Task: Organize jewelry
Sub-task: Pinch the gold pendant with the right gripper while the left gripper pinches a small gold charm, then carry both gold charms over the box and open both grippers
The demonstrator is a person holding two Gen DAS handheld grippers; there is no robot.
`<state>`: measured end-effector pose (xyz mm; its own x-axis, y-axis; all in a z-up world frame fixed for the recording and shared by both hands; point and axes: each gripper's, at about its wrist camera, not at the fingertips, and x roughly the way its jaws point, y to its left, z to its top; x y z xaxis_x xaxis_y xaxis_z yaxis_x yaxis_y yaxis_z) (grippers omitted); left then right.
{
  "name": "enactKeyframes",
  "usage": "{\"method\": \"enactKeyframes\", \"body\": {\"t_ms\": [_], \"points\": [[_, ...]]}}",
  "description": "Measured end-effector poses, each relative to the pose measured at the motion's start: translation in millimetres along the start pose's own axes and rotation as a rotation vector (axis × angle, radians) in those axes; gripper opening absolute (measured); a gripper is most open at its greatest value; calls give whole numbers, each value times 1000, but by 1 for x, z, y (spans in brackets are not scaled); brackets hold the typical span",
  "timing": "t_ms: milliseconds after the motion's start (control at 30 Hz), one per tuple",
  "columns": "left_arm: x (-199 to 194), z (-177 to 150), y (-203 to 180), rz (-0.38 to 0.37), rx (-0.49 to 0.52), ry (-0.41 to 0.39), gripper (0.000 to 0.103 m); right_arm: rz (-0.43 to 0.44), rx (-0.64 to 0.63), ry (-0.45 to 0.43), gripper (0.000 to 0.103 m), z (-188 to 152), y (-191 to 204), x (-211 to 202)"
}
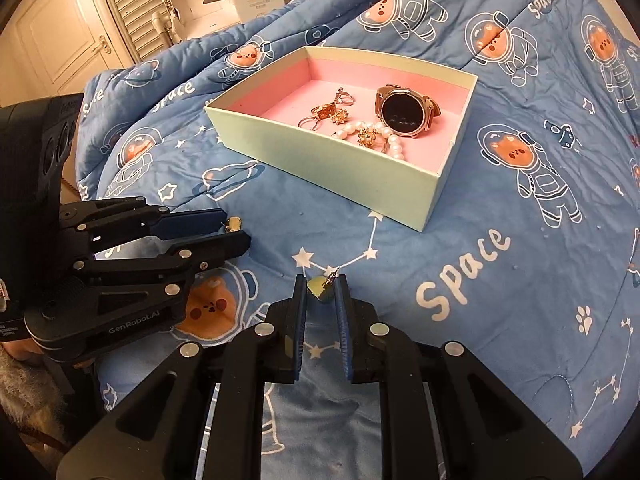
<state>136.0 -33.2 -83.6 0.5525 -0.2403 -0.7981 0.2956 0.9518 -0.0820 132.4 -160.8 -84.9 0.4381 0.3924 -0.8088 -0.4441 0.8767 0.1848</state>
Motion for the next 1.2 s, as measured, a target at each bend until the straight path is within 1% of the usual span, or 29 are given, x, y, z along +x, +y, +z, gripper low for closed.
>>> {"method": "enactKeyframes", "body": {"t_ms": [67,133,233,400,667,767,900,1067,1200], "points": [[1,1,-2,10,8,1,18,1,0,-1,15,0,1,0],[2,2,-3,10,9,-1,15,3,1,-2,15,0,1,0],[2,2,-2,5,0,-4,14,6,3,-2,15,0,1,-1],[-4,1,3,-21,-45,-11,14,15,3,-9,15,1,0,-3],[-25,3,5,-66,-73,-45,14,63,11,-36,15,8,2,-15],[-34,9,7,-85,-81,-59,14,80,5,-51,15,14,5,-22],[-44,24,9,-85,-63,-83,14,98,-15,-80,15,28,9,-32],[-49,48,13,-71,-36,-103,14,84,-50,-111,15,49,11,-39],[-44,66,17,-61,-18,-94,14,79,-52,-126,15,68,6,-40]]}}
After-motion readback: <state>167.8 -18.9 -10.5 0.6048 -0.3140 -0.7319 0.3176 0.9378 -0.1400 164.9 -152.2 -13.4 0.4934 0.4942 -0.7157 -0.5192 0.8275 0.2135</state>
